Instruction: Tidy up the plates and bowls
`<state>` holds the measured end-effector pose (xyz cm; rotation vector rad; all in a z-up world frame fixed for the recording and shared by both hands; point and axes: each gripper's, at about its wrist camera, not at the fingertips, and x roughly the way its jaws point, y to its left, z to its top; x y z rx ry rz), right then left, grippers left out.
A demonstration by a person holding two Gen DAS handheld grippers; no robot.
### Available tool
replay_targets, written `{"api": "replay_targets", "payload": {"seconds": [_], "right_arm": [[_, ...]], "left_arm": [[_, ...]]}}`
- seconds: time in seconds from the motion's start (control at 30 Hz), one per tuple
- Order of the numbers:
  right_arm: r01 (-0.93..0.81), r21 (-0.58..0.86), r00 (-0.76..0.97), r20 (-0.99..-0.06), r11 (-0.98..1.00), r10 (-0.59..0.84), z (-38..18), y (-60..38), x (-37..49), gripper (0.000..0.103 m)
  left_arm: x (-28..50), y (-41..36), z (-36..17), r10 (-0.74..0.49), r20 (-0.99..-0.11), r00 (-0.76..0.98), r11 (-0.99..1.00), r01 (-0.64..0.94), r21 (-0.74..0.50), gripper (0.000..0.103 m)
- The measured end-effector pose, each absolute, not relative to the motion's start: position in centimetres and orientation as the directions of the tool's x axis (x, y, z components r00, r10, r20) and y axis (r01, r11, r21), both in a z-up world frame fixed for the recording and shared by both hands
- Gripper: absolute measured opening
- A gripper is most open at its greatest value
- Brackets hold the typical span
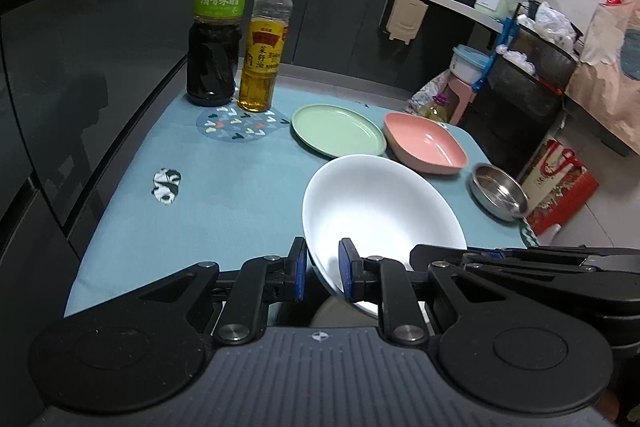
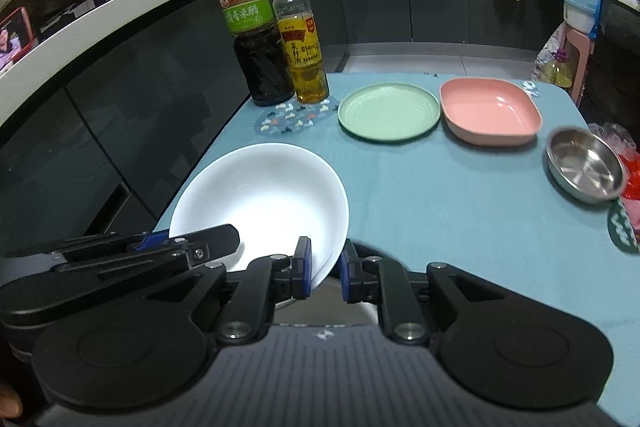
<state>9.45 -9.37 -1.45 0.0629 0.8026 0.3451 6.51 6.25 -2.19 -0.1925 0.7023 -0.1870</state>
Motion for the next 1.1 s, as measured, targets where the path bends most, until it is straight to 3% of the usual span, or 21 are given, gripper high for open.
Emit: {"api": "replay_targets", "payload": {"seconds": [0.67,1.1], "right_arm": [[-0.26,0.15,0.605,-0.745,0.954,0.282,-4.0,-10.4,5.2,0.011],[-0.244,0.148,0.603,-0.751,0.958,0.269,-4.5,-10.5,5.1,0.011]], "left_arm": [[3.4,4.4,-5.0,-0.246,-0.724,0.645,0.969,0.155,-0.192,0.017],[3.1,4.4,-5.4,-0.255,-0.727,0.637,0.967,0.159,-0.199,0.017]]}}
